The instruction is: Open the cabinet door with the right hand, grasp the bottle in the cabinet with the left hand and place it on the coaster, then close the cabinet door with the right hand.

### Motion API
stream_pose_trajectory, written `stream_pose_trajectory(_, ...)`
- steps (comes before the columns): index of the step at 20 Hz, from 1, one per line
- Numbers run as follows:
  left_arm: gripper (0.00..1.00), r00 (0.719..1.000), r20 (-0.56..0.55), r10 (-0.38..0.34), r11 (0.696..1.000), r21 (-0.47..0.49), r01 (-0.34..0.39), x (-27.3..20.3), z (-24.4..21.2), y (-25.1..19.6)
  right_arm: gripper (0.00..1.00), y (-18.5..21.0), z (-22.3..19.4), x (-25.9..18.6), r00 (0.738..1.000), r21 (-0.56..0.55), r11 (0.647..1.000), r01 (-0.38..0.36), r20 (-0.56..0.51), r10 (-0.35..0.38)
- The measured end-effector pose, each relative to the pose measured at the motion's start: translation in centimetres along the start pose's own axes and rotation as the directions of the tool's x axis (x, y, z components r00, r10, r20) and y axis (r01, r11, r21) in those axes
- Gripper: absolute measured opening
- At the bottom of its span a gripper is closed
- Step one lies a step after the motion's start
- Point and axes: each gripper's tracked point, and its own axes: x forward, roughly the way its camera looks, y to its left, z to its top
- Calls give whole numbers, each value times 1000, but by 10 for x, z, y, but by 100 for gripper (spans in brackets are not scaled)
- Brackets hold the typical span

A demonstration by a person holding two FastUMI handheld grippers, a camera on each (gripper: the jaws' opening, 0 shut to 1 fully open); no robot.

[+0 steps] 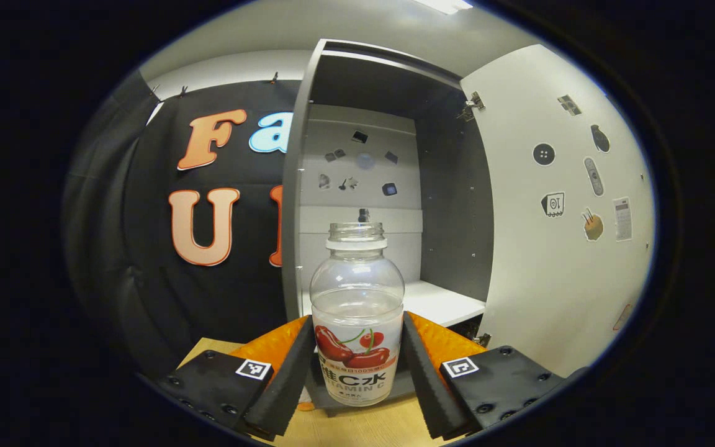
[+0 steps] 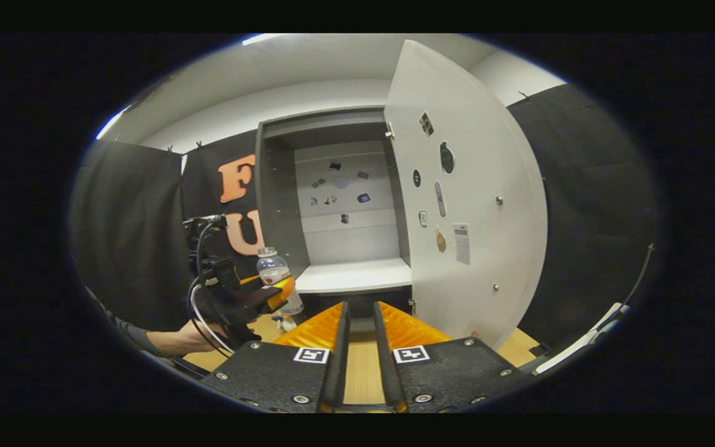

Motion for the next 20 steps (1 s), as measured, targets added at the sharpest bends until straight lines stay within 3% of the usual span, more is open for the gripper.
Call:
stream_pose_trajectory(1, 87, 1000, -16, 11, 1000, -4, -11, -6, -7, 6, 22, 5, -2, 2, 1000, 1, 1000, -15, -5, 15)
stream_pose_trajectory(3, 85, 998, -46, 36, 999, -8, -37, -20, -26, 16, 38, 13, -6, 5, 999, 2, 999, -42, -16, 42)
stream_pose_trajectory(5, 85, 996, -74, 53, 999, 1, -53, -34, -46, 22, 37, 19, -12, 7, 998, -1, 998, -63, -32, 62)
stream_pose_trajectory(9, 85, 993, -95, 68, 998, 21, -66, -56, -77, 28, 55, 30, -21, 9, 994, -4, 996, -92, -56, 92)
stream_pose_trajectory(15, 87, 991, -123, 49, 998, 40, -45, -75, -127, 26, 63, 23, -37, 20, 990, 21, 995, -96, -100, 98)
stream_pose_trajectory(17, 85, 987, -152, 55, 998, 47, -48, -78, -145, 28, 63, 18, -41, 24, 989, 44, 995, -88, -114, 93)
stream_pose_trajectory(18, 86, 984, -168, 54, 998, 46, -46, -79, -155, 28, 58, 19, -44, 25, 988, 59, 994, -88, -121, 95)
stream_pose_trajectory(20, 86, 979, -194, 61, 997, 48, -53, -82, -177, 33, 63, 17, -50, 28, 986, 76, 994, -82, -140, 92)
